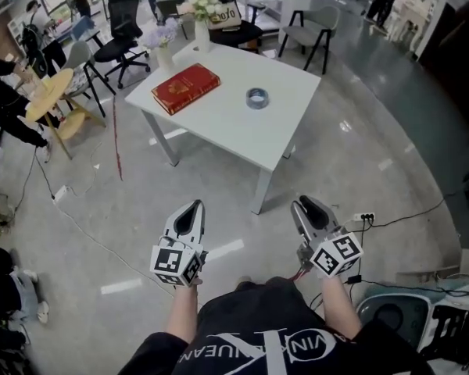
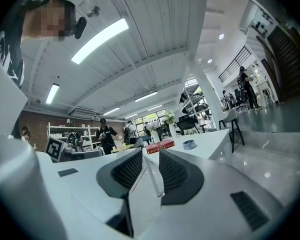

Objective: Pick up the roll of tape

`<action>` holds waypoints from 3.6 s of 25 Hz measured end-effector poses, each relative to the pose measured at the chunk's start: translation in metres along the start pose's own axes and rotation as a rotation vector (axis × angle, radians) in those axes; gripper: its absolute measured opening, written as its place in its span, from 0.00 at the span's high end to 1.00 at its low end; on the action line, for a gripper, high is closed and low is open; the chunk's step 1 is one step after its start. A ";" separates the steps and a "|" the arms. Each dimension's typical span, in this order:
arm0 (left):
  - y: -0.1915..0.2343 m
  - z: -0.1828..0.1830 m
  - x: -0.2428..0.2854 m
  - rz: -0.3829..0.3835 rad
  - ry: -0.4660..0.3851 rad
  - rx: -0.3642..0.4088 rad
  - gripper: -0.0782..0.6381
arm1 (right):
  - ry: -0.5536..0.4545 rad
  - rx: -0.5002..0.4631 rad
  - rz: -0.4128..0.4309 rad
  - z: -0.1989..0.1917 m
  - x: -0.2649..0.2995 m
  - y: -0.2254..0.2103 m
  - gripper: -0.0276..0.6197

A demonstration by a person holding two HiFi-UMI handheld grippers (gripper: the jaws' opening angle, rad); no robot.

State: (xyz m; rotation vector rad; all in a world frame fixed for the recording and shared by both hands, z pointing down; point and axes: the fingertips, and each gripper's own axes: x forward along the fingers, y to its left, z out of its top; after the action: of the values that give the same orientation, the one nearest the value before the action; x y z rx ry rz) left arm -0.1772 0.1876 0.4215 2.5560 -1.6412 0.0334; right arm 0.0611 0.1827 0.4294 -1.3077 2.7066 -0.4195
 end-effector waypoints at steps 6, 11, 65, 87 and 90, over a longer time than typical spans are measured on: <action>0.014 -0.004 -0.004 0.010 0.011 -0.035 0.89 | 0.000 0.043 -0.025 -0.002 0.005 -0.004 0.78; 0.024 0.000 -0.007 0.016 0.008 -0.016 0.89 | -0.013 0.052 -0.041 0.002 0.015 -0.006 0.78; 0.080 0.028 0.327 -0.041 0.112 -0.024 0.89 | 0.049 0.139 0.072 0.027 0.232 -0.220 0.77; 0.146 -0.020 0.415 -0.147 0.218 -0.076 0.89 | 0.239 0.204 -0.038 -0.001 0.337 -0.257 0.77; 0.153 -0.027 0.432 -0.167 0.229 -0.079 0.89 | 0.270 0.210 -0.045 -0.007 0.353 -0.264 0.77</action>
State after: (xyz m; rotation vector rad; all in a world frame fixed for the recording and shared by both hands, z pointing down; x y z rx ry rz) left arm -0.1345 -0.2636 0.4919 2.5120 -1.3189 0.2328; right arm 0.0374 -0.2476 0.5212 -1.3405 2.7472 -0.9194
